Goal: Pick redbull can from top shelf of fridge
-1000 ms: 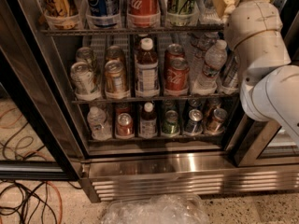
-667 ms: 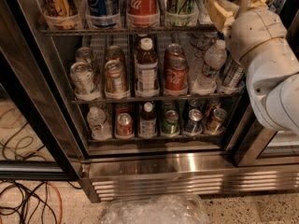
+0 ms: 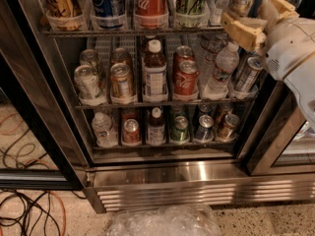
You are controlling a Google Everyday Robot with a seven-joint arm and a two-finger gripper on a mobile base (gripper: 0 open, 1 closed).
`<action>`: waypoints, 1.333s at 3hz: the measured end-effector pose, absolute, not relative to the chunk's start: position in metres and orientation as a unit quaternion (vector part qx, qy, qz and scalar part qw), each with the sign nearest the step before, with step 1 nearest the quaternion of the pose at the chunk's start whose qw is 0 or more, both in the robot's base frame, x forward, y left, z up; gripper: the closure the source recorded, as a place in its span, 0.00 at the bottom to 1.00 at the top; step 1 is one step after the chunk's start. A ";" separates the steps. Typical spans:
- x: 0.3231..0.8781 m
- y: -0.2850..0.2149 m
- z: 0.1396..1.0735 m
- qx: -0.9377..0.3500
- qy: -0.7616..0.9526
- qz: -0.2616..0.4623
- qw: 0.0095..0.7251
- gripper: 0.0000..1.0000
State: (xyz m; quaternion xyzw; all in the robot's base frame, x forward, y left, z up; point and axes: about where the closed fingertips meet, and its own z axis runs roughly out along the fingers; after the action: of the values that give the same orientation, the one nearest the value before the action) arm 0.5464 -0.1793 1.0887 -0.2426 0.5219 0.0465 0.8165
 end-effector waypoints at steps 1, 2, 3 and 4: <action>0.524 -0.195 1.087 -0.268 0.545 0.074 0.791 1.00; 0.516 -0.175 1.078 -0.303 0.543 0.097 0.777 1.00; 0.516 -0.174 1.078 -0.303 0.543 0.097 0.777 1.00; 0.518 -0.166 1.080 -0.317 0.538 0.099 0.775 1.00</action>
Offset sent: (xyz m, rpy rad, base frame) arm -0.0182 -0.0147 -0.0006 -0.0212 0.0614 0.0457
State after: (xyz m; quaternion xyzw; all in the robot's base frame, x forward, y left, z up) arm 0.5184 -0.1663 1.0799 -0.3167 0.5380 0.0985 0.7749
